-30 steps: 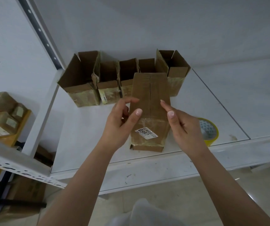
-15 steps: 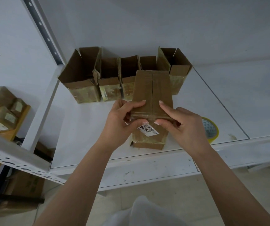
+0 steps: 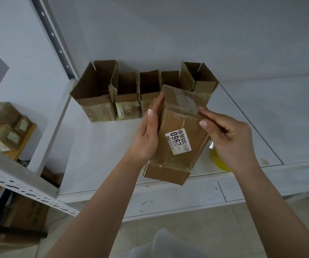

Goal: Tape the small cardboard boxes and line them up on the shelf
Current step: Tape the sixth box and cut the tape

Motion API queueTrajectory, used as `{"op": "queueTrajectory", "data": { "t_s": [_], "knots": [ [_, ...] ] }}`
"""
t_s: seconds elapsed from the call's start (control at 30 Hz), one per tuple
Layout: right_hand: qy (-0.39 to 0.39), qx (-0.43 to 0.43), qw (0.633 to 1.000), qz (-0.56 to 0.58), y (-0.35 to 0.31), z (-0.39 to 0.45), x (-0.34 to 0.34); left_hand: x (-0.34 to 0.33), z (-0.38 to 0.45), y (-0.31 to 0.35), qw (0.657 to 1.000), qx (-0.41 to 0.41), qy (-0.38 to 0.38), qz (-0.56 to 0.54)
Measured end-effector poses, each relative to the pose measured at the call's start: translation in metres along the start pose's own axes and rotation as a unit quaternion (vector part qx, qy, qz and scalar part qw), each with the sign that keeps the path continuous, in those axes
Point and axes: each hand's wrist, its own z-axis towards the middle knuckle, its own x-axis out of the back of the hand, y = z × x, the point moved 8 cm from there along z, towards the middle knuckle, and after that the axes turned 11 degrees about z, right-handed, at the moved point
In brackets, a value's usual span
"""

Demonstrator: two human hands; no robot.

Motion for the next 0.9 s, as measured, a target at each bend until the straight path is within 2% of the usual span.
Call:
{"op": "queueTrajectory", "data": {
  "t_s": [0.33, 0.43, 0.5, 0.7, 0.83, 0.9],
  "knots": [
    [0.001, -0.004, 1.000, 0.023, 0.004, -0.004, 0.008, -0.011, -0.002, 0.008, 0.998, 0.009, -0.053, 0.026],
    [-0.003, -0.003, 1.000, 0.029, 0.004, -0.006, 0.005, -0.008, -0.003, 0.009, 0.998, 0.046, -0.041, -0.023],
    [-0.008, 0.002, 1.000, 0.024, 0.002, -0.006, 0.002, -0.007, -0.002, 0.011, 0.998, 0.053, -0.029, -0.010],
    [-0.024, -0.013, 1.000, 0.011, 0.010, -0.007, 0.005, -0.010, -0.003, 0.008, 0.996, 0.027, -0.056, 0.060],
    [-0.031, -0.022, 0.999, 0.009, 0.012, -0.008, 0.004, -0.009, -0.004, 0.020, 0.995, -0.057, -0.010, 0.087],
    [-0.025, -0.024, 0.999, 0.006, 0.012, -0.010, 0.004, -0.012, -0.004, 0.022, 0.994, -0.067, 0.011, 0.085]
  ]
}}
